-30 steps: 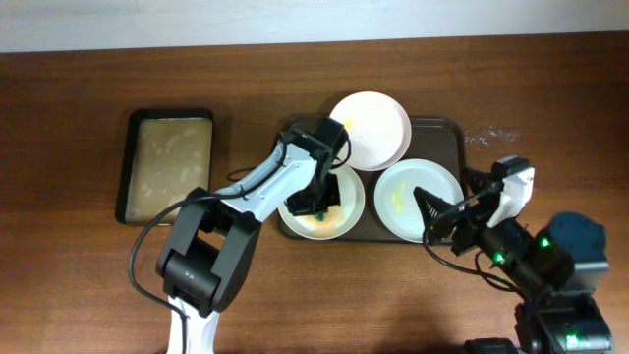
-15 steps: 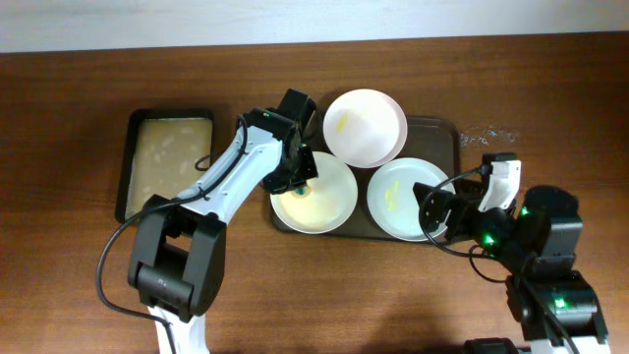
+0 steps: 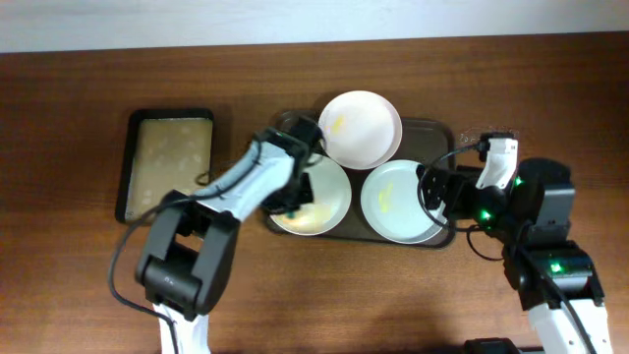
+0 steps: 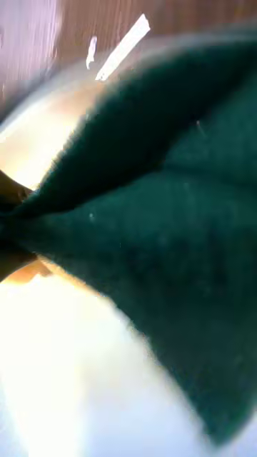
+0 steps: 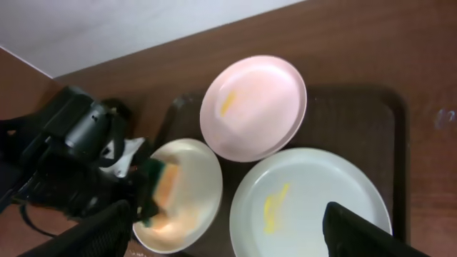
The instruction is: Clean dirty plates on tray and stack at the side
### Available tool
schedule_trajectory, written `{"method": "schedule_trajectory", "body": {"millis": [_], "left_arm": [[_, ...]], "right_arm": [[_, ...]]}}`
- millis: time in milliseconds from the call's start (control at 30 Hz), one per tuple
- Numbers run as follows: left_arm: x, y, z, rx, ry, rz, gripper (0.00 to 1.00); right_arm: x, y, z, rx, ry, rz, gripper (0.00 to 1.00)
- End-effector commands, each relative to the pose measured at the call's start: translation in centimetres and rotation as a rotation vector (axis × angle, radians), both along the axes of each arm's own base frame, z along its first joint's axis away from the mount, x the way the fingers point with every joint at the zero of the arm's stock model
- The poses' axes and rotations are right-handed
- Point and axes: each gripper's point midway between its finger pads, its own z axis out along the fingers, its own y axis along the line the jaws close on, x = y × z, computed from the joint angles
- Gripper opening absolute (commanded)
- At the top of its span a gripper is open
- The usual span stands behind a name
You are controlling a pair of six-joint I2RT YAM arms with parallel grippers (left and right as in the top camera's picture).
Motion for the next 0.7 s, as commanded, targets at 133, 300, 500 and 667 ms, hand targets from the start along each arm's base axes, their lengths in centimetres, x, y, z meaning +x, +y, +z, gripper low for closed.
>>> {"method": "schedule_trajectory", "body": {"millis": [133, 300, 500, 667], "left_arm": [[5.7, 3.1, 13.7, -0.135, -0.355, 0.042, 0.00], [5.9, 4.3, 15.0, -0.189, -0.370, 0.082, 0.00], [5.5, 9.7, 14.4, -0.129, -0.311, 0.161, 0.00], [5.7, 12.0, 14.3, -0.119, -0.308, 0.218, 0.00]], "right_arm": [[3.9, 1.8, -0.1, -0.024, 0.066, 0.033, 0.86], [7.1, 7.3, -6.0, -0.228, 0.182, 0.072, 0.80], [10.5, 12.7, -14.9, -0.380, 0.530, 0.185, 0.65], [9.1, 14.6, -20.7, -0.382, 0.651, 0.261, 0.51]]}}
